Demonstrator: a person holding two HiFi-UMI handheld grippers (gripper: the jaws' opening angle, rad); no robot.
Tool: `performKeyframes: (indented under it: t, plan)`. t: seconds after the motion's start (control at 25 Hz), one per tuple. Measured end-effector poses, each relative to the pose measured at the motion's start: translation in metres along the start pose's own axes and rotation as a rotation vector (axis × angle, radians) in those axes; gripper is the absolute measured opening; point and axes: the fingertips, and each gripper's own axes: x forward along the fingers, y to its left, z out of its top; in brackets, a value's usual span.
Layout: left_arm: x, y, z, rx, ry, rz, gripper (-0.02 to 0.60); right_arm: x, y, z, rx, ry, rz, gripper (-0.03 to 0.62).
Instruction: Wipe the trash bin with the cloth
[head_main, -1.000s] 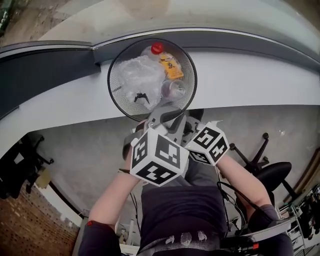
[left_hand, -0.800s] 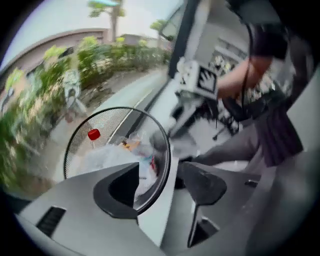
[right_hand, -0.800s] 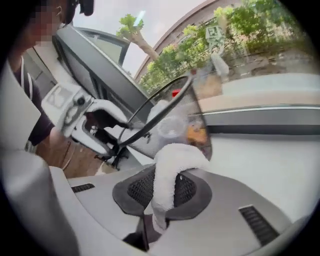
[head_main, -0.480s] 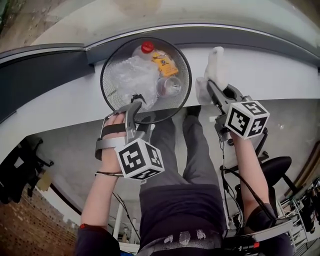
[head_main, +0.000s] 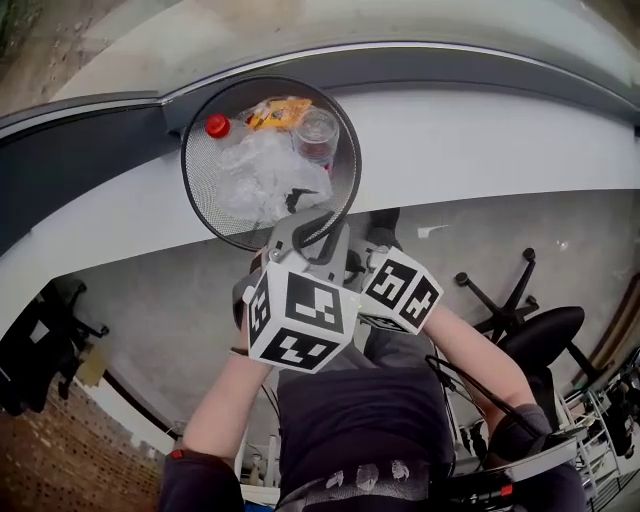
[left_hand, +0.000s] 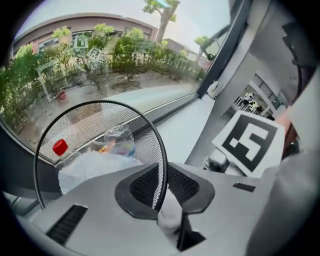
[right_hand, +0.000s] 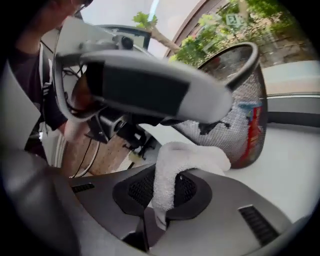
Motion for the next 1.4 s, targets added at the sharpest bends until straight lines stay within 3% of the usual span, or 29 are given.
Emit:
performKeyframes:
  t: [0.08, 0.24, 0.32, 0.4, 0.48, 0.6, 0.64, 0.68, 0.8, 0.88, 0.96, 1.04, 1.08, 1.12, 1.16, 1.28, 1.4]
  plan:
    - [-0.003, 0.002, 0.005, -0.030, -0.033, -0.017, 0.055, -0.002, -0.007, -0.008, 0.001, 0.049, -0.017, 0.051]
    - [-0.035, 0.012, 0.009, -0.122, -0.121, -0.049, 0.055, -0.060, -0.081, 0.001, 0.098, -0.021, -0.288, 0.051]
    - [-0.055, 0.021, 0.008, -0.132, -0.156, -0.020, 0.055, -0.098, -0.117, 0.011, 0.102, -0.055, -0.413, 0.051]
    - [-0.070, 0.031, 0.001, -0.110, -0.156, 0.034, 0.055, -0.123, -0.141, 0.017, 0.059, -0.020, -0.485, 0.052]
    - [-0.078, 0.036, -0.007, -0.080, -0.140, 0.082, 0.055, -0.141, -0.161, 0.011, -0.042, 0.123, -0.555, 0.064]
    - [-0.085, 0.030, -0.017, -0.068, -0.108, 0.106, 0.055, -0.172, -0.185, -0.010, -0.277, 0.458, -0.699, 0.149]
    - [-0.088, 0.026, -0.020, -0.069, -0.095, 0.110, 0.055, -0.183, -0.189, -0.012, -0.333, 0.510, -0.737, 0.156]
    - [-0.092, 0.021, -0.022, -0.069, -0.084, 0.117, 0.055, -0.192, -0.189, -0.009, -0.368, 0.515, -0.764, 0.156]
    - [-0.107, 0.011, -0.017, -0.062, -0.087, 0.146, 0.055, -0.218, -0.184, 0.025, -0.443, 0.405, -0.831, 0.164]
    - [-0.119, 0.006, -0.006, -0.063, -0.118, 0.163, 0.055, -0.240, -0.177, 0.051, -0.441, 0.338, -0.862, 0.164]
    - [-0.138, 0.002, 0.008, -0.072, -0.173, 0.185, 0.055, -0.257, -0.160, 0.074, -0.416, 0.252, -0.854, 0.163]
    - [-0.172, -0.002, 0.028, -0.067, -0.258, 0.244, 0.055, -0.265, -0.129, 0.096, -0.389, 0.138, -0.783, 0.160]
    - [-0.195, -0.004, 0.043, -0.051, -0.312, 0.286, 0.032, -0.269, -0.110, 0.108, -0.369, 0.072, -0.736, 0.109]
    - [-0.218, -0.007, 0.060, -0.032, -0.371, 0.322, -0.002, -0.274, -0.091, 0.123, -0.348, -0.001, -0.686, -0.001]
    - [-0.239, -0.011, 0.079, -0.019, -0.429, 0.335, -0.002, -0.281, -0.072, 0.140, -0.327, -0.076, -0.633, -0.002]
    - [-0.281, -0.032, 0.125, -0.054, -0.594, 0.254, -0.002, -0.297, -0.014, 0.187, -0.302, -0.267, -0.469, -0.002]
    - [-0.312, -0.060, 0.150, -0.054, -0.707, 0.193, -0.002, -0.309, 0.051, 0.211, -0.336, -0.384, -0.311, -0.002]
